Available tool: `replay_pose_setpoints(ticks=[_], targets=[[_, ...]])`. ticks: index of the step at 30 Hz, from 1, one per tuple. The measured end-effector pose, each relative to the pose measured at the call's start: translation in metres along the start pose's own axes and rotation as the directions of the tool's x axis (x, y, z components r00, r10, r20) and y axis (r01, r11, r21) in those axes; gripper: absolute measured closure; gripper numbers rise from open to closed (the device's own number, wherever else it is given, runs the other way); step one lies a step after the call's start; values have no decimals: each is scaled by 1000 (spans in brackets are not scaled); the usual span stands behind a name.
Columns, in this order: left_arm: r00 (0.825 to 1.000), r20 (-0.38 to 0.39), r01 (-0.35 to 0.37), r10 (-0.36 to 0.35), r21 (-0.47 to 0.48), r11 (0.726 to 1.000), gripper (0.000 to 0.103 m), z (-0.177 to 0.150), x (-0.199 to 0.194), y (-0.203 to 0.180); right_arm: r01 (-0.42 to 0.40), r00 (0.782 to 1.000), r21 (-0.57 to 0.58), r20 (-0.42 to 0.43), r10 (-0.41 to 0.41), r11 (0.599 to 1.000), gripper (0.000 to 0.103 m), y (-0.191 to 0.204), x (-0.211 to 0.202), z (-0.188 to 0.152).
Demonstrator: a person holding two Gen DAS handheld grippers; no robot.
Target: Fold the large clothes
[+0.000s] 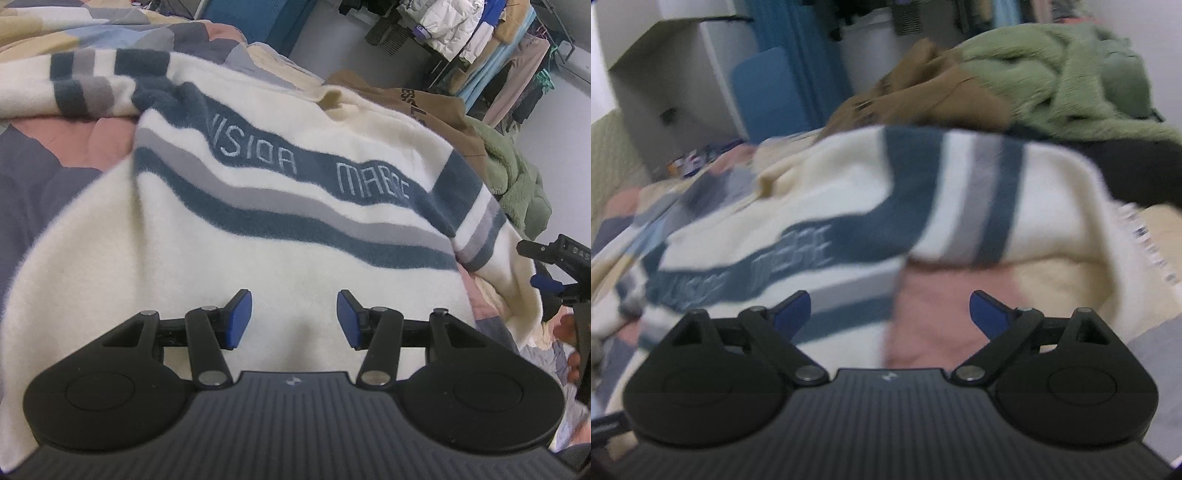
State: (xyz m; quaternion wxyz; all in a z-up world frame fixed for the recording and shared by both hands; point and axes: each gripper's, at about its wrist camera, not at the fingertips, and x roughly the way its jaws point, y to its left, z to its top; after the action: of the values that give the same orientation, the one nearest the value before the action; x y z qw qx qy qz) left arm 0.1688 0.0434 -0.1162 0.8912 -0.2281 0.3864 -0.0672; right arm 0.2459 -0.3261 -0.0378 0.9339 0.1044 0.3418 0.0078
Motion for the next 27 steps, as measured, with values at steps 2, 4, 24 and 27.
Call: replay_pose_setpoints(ticks=[2, 4, 24, 27], targets=[[1000, -2, 0, 0, -1, 1000, 46, 0, 0, 0, 59, 998, 10, 19, -59, 998, 9, -24, 7, 11], [1000, 0, -2, 2, 0, 1000, 46, 0, 1, 0, 155, 986, 48, 55, -158, 987, 9, -51, 13, 18], [997, 16, -71, 71, 28, 997, 45, 5, 8, 1, 364, 931, 138, -27, -364, 921, 18, -138, 48, -6], [998, 12, -64, 63, 36, 997, 45, 6, 10, 0, 426, 905, 116, -46, -423, 897, 51, -146, 48, -9]])
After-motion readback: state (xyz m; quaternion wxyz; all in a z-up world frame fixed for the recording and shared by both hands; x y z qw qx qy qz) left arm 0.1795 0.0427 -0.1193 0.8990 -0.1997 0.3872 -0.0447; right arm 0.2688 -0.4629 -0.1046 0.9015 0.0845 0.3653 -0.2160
